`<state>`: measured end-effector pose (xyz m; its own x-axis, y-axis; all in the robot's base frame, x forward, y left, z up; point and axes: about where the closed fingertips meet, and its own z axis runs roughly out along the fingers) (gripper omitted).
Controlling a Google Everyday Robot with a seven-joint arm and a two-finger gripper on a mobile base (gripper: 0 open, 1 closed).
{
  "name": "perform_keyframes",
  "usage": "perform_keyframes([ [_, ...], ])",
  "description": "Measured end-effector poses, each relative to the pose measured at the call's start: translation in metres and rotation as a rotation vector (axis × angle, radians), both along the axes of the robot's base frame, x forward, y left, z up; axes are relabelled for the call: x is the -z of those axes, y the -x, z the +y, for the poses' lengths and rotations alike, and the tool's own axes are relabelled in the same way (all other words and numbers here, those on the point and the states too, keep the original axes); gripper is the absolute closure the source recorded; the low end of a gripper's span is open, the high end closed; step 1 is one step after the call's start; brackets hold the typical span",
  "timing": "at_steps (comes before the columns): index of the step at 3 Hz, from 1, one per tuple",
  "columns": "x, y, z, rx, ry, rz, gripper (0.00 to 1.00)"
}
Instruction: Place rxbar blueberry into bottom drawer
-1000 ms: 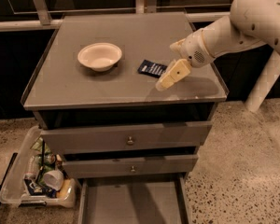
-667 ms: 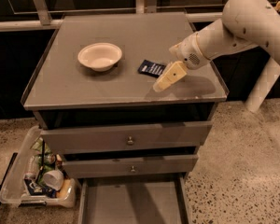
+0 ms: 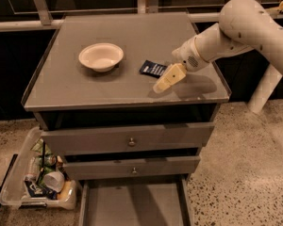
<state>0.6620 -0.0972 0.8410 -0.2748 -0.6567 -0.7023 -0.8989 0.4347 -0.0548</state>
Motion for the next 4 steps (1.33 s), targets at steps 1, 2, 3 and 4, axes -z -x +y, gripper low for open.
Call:
perform_keyframes([
  [1, 0.0047, -0.0106, -0.0025, 0.018, -0.007, 0.009, 0.0],
  [2, 0.0048, -0.0111, -0.0027, 0.018, -0.007, 0.009, 0.17],
  [3, 0.0049, -0.0111, -0.0027, 0.018, -0.007, 0.009, 0.41],
  [4, 0.0049, -0.0111, -0.0026, 0.018, -0.007, 0.009, 0.64],
])
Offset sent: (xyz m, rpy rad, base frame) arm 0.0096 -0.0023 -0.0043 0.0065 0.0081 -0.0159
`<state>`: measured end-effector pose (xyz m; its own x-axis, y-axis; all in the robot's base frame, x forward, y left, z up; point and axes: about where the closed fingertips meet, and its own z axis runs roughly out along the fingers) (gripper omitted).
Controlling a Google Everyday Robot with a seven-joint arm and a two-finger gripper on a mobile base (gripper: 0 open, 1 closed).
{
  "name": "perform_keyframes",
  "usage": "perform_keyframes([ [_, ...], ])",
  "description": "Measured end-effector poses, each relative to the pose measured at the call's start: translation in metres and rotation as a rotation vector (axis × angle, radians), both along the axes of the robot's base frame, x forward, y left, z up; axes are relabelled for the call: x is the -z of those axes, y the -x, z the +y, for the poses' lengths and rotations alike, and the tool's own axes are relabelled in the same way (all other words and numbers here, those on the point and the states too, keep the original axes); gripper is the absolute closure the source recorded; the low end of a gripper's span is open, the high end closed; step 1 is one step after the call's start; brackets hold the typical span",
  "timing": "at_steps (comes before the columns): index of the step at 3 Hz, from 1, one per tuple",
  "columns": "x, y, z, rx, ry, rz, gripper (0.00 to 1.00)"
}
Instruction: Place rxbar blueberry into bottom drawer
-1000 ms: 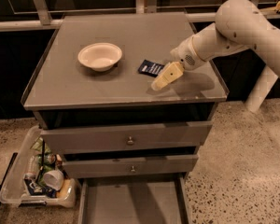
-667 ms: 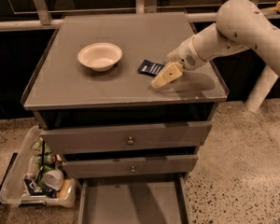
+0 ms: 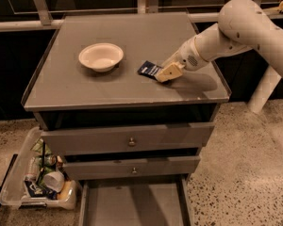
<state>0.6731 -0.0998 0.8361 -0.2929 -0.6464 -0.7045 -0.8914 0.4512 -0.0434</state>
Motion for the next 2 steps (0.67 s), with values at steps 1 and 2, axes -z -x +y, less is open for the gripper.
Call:
perform_keyframes([
  [1, 0.0, 0.0, 0.0, 0.0, 0.0, 0.0, 0.88],
  [2, 0.0001, 0.0, 0.0001, 0.0, 0.0, 0.0, 1.0],
])
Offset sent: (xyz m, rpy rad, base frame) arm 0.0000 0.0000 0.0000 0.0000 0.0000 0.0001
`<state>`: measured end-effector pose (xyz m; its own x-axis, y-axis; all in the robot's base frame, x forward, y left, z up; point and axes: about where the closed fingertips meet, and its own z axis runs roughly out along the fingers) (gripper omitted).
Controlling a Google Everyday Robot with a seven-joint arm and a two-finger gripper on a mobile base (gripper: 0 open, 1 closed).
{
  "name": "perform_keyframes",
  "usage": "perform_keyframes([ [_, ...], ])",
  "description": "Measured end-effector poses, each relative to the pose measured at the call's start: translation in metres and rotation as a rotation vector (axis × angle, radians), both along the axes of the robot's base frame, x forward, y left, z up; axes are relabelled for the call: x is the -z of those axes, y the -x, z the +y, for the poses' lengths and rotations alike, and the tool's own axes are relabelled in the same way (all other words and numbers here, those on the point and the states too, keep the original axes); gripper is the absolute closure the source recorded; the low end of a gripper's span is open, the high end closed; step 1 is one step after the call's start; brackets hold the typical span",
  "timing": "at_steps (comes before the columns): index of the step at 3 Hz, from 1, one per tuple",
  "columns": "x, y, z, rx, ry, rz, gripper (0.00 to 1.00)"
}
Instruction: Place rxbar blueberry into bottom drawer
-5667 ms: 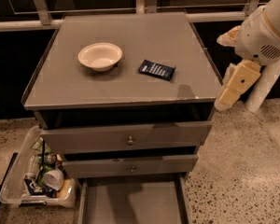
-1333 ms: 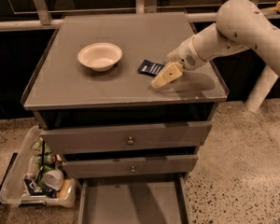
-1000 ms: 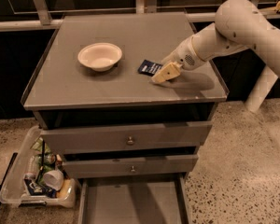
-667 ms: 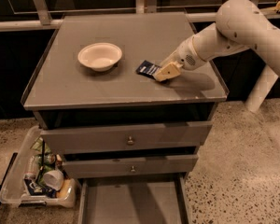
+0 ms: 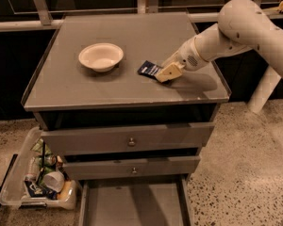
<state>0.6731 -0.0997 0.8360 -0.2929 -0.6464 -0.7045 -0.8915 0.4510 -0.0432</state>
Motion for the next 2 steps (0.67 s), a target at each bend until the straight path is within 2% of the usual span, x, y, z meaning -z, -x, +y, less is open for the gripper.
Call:
perform_keyframes([
  [1, 0.0, 0.0, 0.0, -0.002, 0.0, 0.001, 1.0],
  [2, -0.013, 0.022, -0.003, -0.054, -0.013, -0.02, 1.0],
])
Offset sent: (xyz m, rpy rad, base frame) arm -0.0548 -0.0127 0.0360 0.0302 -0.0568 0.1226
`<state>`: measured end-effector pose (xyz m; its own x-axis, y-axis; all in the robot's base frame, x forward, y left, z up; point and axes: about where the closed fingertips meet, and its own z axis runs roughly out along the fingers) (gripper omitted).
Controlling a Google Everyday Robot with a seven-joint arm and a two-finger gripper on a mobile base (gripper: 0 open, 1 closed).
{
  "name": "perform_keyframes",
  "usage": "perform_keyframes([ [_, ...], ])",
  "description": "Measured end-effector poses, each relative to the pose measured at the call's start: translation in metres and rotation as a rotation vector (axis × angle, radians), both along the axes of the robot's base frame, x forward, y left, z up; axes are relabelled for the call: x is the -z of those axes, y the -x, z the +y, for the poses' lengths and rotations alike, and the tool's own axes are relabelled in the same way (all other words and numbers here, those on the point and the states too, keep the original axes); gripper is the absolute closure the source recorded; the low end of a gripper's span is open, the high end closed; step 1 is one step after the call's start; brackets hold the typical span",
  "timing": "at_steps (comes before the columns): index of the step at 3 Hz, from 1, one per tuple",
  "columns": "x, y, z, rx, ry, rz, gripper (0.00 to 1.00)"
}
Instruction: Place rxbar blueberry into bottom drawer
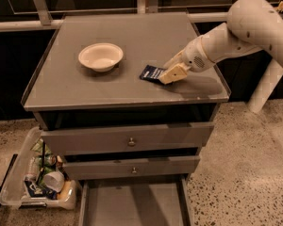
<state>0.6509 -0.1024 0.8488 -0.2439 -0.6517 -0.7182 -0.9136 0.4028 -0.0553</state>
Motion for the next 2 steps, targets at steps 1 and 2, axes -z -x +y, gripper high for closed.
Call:
perform_keyframes([
  [1, -0.029, 0.035, 0.001, -0.07, -0.016, -0.034, 1.0],
  [2, -0.063, 0.074, 0.001, -0.141, -0.02, -0.08, 1.0],
])
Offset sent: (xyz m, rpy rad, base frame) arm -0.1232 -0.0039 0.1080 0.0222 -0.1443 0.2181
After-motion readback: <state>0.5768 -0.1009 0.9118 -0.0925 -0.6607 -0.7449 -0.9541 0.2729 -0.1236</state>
